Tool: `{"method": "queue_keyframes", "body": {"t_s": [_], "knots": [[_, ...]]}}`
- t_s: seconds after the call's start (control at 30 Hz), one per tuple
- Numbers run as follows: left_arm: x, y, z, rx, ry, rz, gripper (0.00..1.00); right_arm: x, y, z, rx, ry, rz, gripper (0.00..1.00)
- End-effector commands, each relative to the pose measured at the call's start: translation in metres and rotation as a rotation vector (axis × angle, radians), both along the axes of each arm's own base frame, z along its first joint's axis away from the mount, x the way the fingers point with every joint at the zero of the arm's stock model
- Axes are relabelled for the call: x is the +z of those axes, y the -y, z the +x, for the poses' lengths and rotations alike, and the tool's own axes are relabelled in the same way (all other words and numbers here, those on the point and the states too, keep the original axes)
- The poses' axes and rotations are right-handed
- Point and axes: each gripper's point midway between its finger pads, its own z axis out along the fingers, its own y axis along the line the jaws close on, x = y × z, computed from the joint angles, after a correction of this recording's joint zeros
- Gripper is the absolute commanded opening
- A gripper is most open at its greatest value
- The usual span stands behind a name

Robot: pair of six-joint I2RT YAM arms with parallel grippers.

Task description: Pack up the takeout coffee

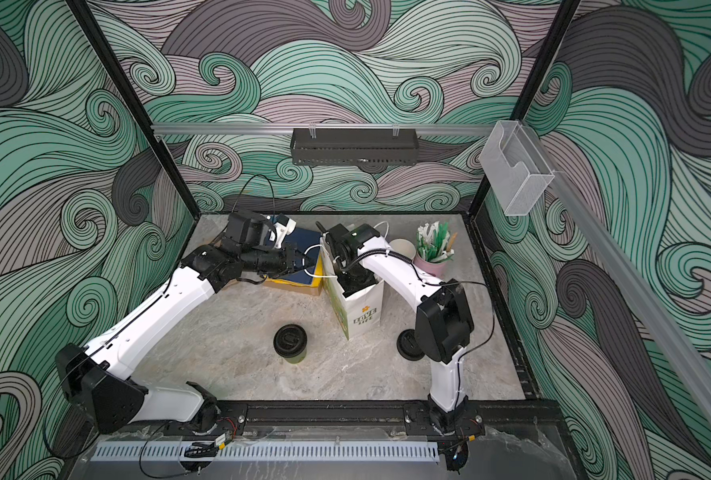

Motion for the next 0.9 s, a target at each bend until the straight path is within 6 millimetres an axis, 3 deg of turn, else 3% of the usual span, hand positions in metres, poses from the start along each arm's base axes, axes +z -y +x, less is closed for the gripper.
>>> {"method": "queue_keyframes", "body": {"t_s": [0.0, 0.87], "knots": [[0.01, -0.004, -0.002, -0.004, 0.033, 0.004, 0.0, -0.036, 0.01, 0.008, -0.007, -0.008, -0.096, 0.61], [0.011, -0.004, -0.002, -0.009, 0.037, 0.011, 0.0, -0.074, 0.032, 0.011, -0.022, -0.002, -0.229, 0.6]]}}
